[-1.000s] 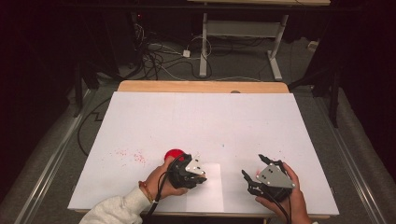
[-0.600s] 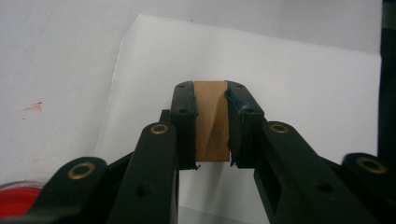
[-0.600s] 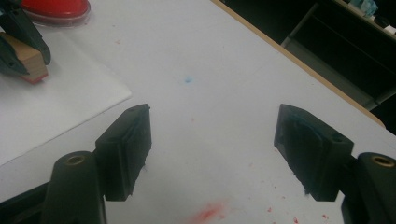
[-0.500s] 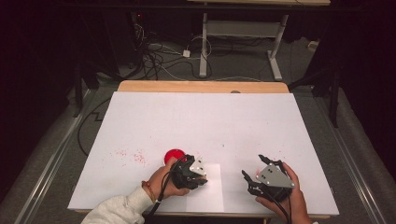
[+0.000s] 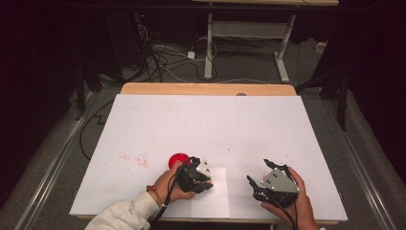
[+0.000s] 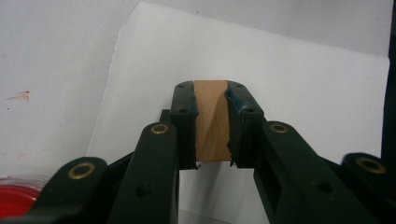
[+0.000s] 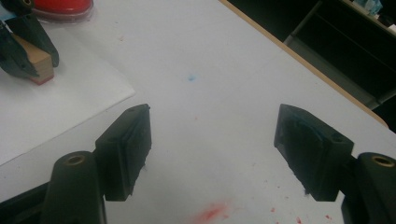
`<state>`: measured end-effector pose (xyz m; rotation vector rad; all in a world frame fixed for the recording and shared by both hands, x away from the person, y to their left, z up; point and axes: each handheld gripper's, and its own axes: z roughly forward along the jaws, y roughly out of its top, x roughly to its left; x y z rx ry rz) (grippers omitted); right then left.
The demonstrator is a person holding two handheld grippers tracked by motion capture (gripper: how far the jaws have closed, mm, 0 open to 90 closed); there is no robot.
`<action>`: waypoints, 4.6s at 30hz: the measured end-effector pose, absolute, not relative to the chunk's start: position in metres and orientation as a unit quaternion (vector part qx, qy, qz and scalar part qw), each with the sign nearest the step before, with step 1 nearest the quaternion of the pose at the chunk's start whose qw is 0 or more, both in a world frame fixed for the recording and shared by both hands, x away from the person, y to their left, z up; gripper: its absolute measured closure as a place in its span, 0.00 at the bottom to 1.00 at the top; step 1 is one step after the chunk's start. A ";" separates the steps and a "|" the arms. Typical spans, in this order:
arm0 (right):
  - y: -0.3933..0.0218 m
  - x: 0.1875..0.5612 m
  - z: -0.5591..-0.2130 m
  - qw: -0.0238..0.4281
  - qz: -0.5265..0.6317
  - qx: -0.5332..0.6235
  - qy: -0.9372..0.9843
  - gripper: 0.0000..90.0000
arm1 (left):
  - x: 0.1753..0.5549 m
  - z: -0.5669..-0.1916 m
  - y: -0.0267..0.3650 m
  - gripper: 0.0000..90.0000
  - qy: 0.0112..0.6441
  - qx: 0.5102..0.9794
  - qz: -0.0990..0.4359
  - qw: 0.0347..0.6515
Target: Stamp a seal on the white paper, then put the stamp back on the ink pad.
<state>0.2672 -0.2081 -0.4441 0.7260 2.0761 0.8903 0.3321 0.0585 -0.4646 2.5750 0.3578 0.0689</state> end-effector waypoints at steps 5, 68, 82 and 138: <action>-0.207 0.268 -0.445 0.372 0.346 0.282 0.814 0.31 | 0.332 -0.465 0.058 0.82 0.133 0.955 0.027 0.265; -0.210 0.267 -0.442 0.378 0.348 0.282 0.811 0.31 | 0.341 -0.414 0.115 0.82 0.186 0.924 0.098 0.319; -0.208 0.274 -0.442 0.375 0.352 0.282 0.810 0.31 | 0.349 -0.417 0.136 0.82 0.212 0.917 0.104 0.322; -0.213 0.265 -0.442 0.381 0.342 0.276 0.813 0.32 | 0.377 -0.452 0.135 0.77 0.246 0.931 0.073 0.258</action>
